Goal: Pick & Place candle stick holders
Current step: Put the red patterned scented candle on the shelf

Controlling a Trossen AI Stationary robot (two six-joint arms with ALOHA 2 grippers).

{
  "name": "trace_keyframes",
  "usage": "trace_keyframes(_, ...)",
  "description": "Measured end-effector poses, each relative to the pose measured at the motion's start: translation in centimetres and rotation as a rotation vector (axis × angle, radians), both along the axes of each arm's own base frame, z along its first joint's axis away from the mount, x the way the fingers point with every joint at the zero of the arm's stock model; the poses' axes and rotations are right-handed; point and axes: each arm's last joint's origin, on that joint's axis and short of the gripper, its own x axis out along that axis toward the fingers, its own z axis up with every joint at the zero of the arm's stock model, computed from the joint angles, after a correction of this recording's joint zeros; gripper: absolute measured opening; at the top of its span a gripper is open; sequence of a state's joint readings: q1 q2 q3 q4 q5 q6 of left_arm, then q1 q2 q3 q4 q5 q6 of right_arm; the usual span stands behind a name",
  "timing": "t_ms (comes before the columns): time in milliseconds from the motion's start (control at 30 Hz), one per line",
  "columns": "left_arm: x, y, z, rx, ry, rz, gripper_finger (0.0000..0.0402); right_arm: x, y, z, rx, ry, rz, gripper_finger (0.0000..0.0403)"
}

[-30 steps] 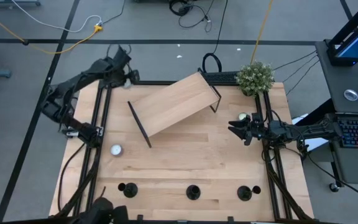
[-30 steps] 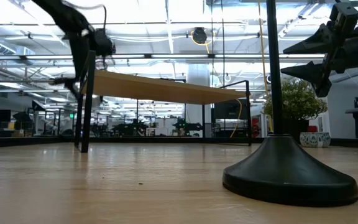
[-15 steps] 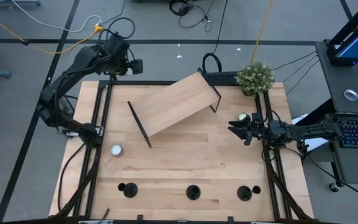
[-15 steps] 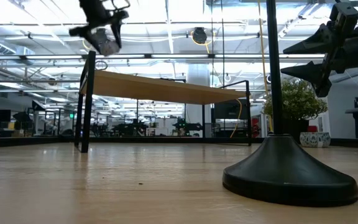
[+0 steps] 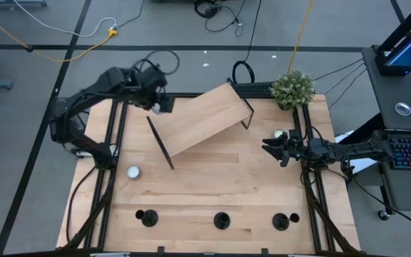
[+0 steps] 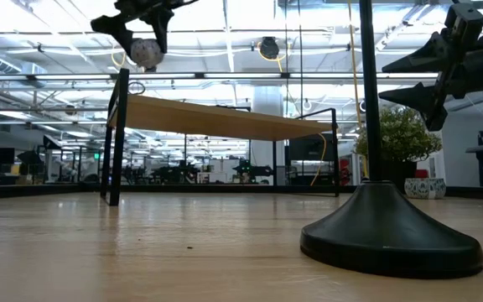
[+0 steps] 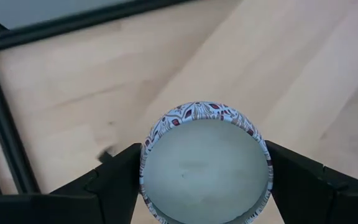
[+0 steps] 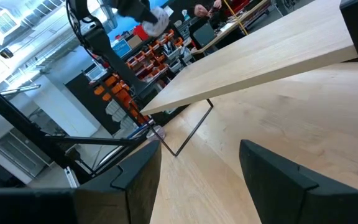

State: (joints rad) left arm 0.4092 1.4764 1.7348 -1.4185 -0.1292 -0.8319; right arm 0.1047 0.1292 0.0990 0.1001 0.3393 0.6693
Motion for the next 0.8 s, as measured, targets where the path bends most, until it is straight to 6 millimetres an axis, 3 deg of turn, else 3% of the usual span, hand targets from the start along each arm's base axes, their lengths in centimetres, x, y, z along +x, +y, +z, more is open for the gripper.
trace_keyframes(233, 3.3, -0.8, -2.9, -0.063, 0.14, -0.049, 0.0294, 0.0, 0.0, 0.0, 0.0, 0.0, 0.0, 0.0212)
trace_keyframes(433, 4.9, -0.8, -5.9, -0.123, 0.347, -0.061, 0.0306, 0.0, 0.0, 0.0, 0.0, 0.0, 0.0, 0.0212)
trace_keyframes(800, 7.0, -0.5, -8.9, -0.152, 0.454, -0.115, 0.0303, 0.0, 0.0, 0.0, 0.0, 0.0, 0.0, 0.0212)
